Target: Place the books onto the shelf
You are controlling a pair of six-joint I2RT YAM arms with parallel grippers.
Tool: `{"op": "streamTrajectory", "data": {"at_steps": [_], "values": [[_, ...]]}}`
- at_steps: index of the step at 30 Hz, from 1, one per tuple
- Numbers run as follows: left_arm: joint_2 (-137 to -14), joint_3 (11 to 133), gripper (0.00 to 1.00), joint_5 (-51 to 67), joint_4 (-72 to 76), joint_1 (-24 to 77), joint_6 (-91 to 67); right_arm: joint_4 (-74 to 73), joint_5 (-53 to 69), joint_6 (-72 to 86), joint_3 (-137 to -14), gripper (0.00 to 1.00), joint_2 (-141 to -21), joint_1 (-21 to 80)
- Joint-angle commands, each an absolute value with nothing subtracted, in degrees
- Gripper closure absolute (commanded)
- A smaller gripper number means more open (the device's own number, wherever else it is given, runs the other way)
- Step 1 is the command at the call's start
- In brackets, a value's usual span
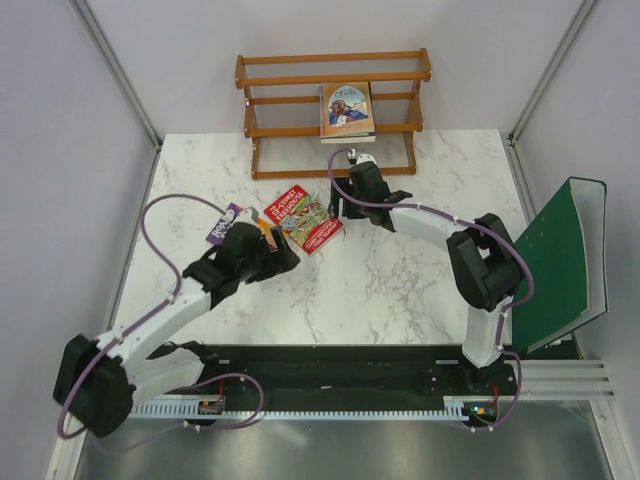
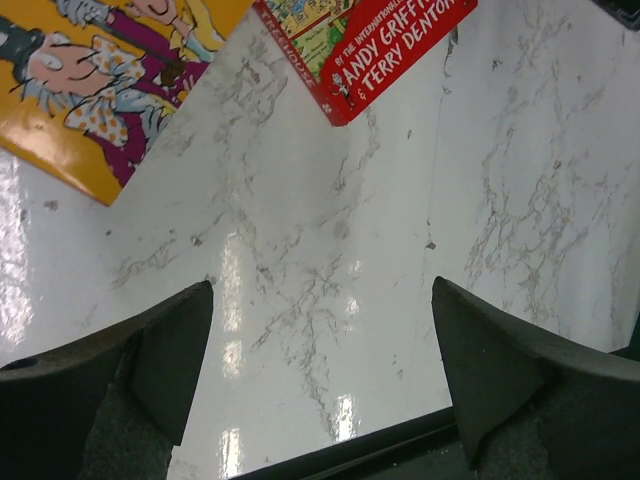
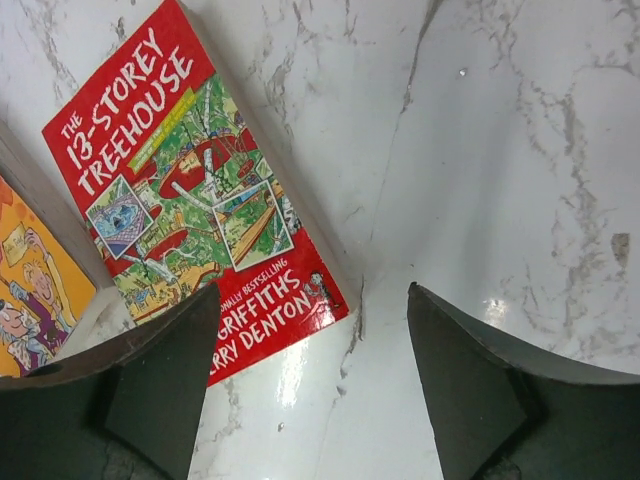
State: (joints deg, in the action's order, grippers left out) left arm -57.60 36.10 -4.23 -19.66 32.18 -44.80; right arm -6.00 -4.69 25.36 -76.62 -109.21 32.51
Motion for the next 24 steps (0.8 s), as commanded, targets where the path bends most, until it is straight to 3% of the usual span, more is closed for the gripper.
{"op": "streamTrajectory", "data": {"at_steps": [1,16,24], "values": [[-68.5,44.1,0.04,1.7,-16.1,31.1,-39.5,-0.4,0.9,27.8,-76.1,0.17,-112.8,32.3],[-96.1,53.4,0.05,10.4,-7.9,27.1,-45.2,23.4,16.3,43.8,-67.1,0.16,-122.2,28.9],[-101.2,56.3,0.05,8.7,-7.7,24.9,-47.5,35.2,23.5,51.7,-59.9,0.26,-122.9,28.9]]}}
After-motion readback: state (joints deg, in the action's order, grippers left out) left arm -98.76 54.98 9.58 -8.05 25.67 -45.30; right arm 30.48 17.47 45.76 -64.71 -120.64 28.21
